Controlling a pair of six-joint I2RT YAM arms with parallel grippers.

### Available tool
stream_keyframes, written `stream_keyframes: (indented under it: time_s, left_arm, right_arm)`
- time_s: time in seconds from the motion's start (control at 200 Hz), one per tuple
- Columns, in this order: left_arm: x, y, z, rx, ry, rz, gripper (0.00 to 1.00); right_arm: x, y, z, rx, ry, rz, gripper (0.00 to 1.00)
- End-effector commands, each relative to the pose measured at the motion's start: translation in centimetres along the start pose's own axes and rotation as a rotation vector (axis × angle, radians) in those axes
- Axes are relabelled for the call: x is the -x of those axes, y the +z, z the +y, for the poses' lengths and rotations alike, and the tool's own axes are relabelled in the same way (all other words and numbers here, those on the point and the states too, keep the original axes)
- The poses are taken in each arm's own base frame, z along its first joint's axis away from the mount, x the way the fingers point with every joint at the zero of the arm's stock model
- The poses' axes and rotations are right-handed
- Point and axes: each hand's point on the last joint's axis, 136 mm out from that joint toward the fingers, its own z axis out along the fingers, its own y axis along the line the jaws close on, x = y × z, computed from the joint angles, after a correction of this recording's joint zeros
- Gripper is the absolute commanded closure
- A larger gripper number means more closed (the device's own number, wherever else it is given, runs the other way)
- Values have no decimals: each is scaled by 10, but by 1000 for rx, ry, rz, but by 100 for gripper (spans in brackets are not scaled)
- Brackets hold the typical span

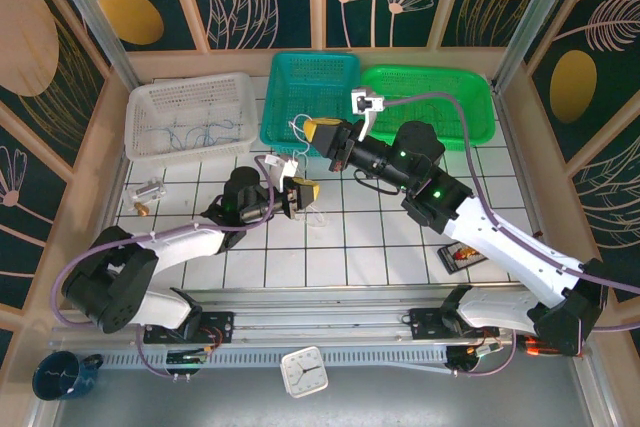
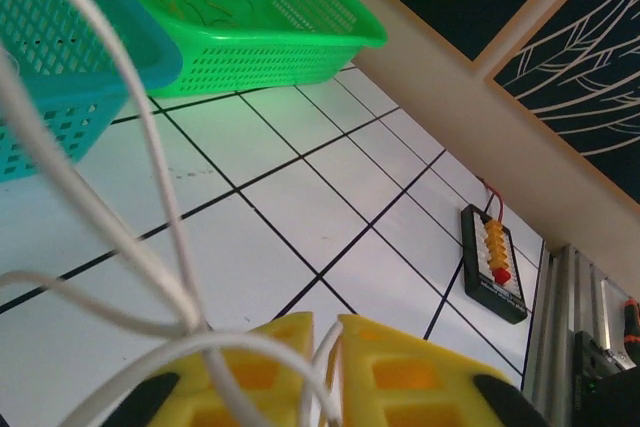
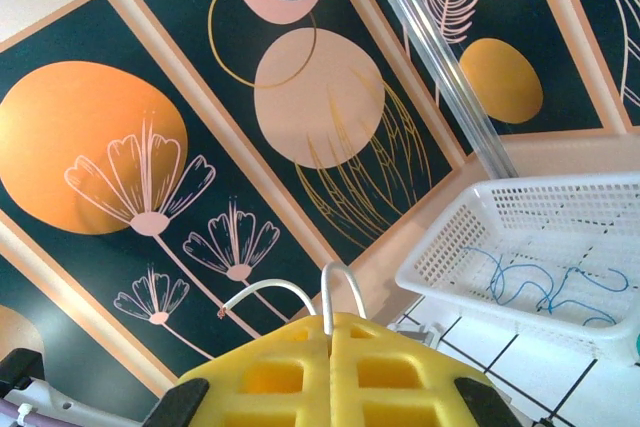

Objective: Untangle the cables

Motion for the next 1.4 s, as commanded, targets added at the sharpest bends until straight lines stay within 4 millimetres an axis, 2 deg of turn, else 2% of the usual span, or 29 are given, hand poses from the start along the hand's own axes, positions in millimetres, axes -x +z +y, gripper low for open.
stream_keyframes:
  time_s: [0.0, 0.105, 0.25, 0.395, 0.425, 0.45, 0.535, 0.761, 0.966, 1.091, 1.261, 1.396]
  left_arm:
    - [12, 2, -12, -48, 29, -37, 96]
    - [7, 1, -10, -44, 15, -34, 100]
    - [-2, -3, -8, -43, -7, -24, 100]
    - [-13, -8, -4, -28, -21, -17, 100]
    - [-15, -9, -3, -26, -26, -15, 100]
    - [-17, -10, -2, -23, -29, -15, 100]
    - [-24, -14, 0, -17, -42, -13, 100]
    - [-37, -21, 7, 11, -57, -6, 100]
    - [-50, -25, 13, 31, -67, 14, 100]
    - [-56, -26, 16, 39, -74, 22, 100]
    - [-59, -27, 18, 49, -78, 24, 100]
    - [-65, -29, 21, 61, -78, 32, 100]
  right_arm:
    - [40, -8, 22, 43, -38, -110, 100]
    - [62, -11, 12, 7, -58, -168, 100]
    - [108, -27, -5, -44, -84, -291, 100]
    - [154, -50, -22, -118, -121, -411, 100]
    - [159, -52, -20, -116, -118, -427, 100]
    - [170, -60, -29, -146, -125, -457, 100]
    - [190, -75, -40, -174, -121, -514, 100]
    - [210, -87, -48, -187, -130, -546, 100]
    - [244, -119, -51, -218, -142, -649, 100]
    - [263, -130, -50, -217, -145, -686, 100]
    - [271, -135, -53, -227, -149, -707, 100]
    - [282, -162, -60, -262, -143, -773, 100]
